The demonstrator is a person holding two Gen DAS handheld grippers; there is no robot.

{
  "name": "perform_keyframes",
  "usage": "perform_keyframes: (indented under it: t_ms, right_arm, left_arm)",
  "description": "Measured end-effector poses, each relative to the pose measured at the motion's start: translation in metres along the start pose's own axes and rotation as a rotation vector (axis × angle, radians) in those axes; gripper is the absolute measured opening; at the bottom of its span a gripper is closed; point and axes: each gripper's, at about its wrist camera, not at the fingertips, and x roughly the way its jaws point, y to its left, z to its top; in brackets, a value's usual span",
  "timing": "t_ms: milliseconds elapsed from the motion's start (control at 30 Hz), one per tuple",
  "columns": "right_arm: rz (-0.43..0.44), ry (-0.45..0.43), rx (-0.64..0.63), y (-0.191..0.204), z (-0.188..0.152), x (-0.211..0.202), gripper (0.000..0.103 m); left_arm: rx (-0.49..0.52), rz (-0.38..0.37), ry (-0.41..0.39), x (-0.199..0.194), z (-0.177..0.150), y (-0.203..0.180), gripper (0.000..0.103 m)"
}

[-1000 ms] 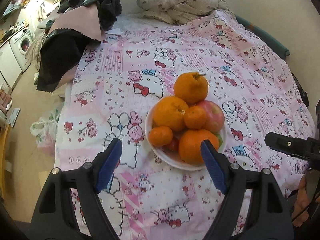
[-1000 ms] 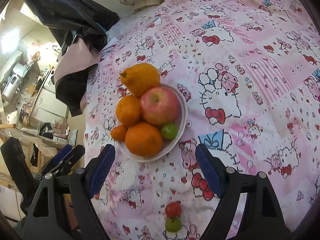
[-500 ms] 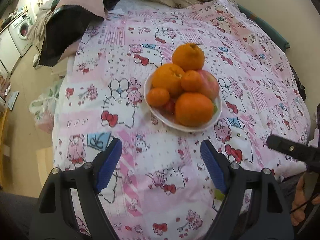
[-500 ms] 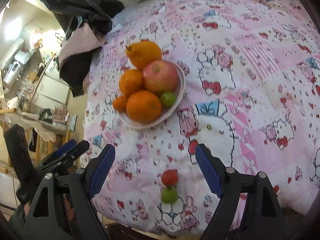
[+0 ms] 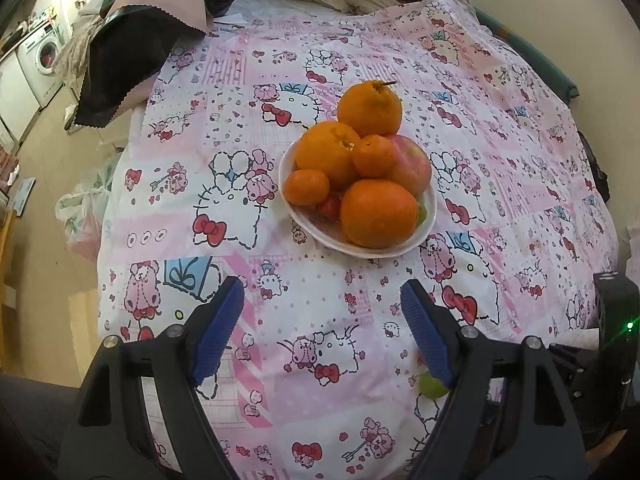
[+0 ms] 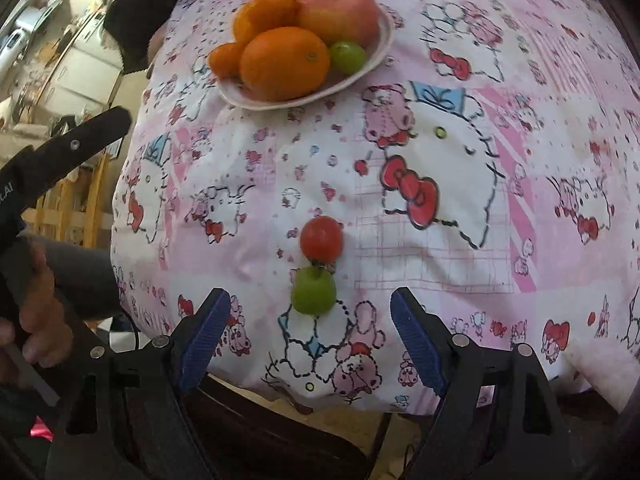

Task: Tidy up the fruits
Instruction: 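Grasp the second green lime with the right tool while the left tool grasps the red cherry tomato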

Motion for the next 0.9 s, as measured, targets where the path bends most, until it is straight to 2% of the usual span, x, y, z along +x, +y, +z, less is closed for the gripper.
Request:
perform_keyframes:
  t_ms: [100,167,233,300,367,533,633,700,900]
  right_arm:
    - [-0.015,-0.013,0.078,-0.019,0.004,-0.002,0.084]
    - [-0.012,0.012,0.099,-0.025,0.005,0.002,0.083]
    - [-0.023,0.055,0.066,-0.019,0.005,0.013,0.08]
    - [-0.072,0.081,0.007,-0.007,0.005,0.022,0.079]
    - [-0.067,0.11,-0.024,0.0,0.006,0.031,0.073]
    - [-0.097,0.147,-0.082,0.012,0.012,0.051,0.044]
    - [-0.089,0.142,-0.1,0.013,0.014,0.051,0.033]
    - [-0.082,0.127,-0.112,0.017,0.011,0.05,0.032]
    - [0.029,0.053,-0.065,0.014,0.011,0.024,0.032]
  left_arm:
    - [-0.018,-0.007,0.004,0.0,0.002,0.001,0.078]
    - [-0.028,-0.015,0.006,0.0,0.002,0.002,0.078]
    - [-0.032,-0.02,0.013,-0.001,0.001,0.003,0.078]
    - [-0.036,-0.024,0.02,-0.001,0.001,0.004,0.078]
    - [-0.042,-0.027,0.028,0.0,0.001,0.005,0.078]
    - [-0.03,-0.035,0.037,0.001,-0.001,0.001,0.078]
    - [-0.028,-0.033,0.035,0.001,-0.001,0.0,0.078]
    - [-0.028,-0.03,0.037,0.001,-0.001,0.0,0.078]
    - [-0.026,-0.015,0.042,0.005,-0.001,0.001,0.078]
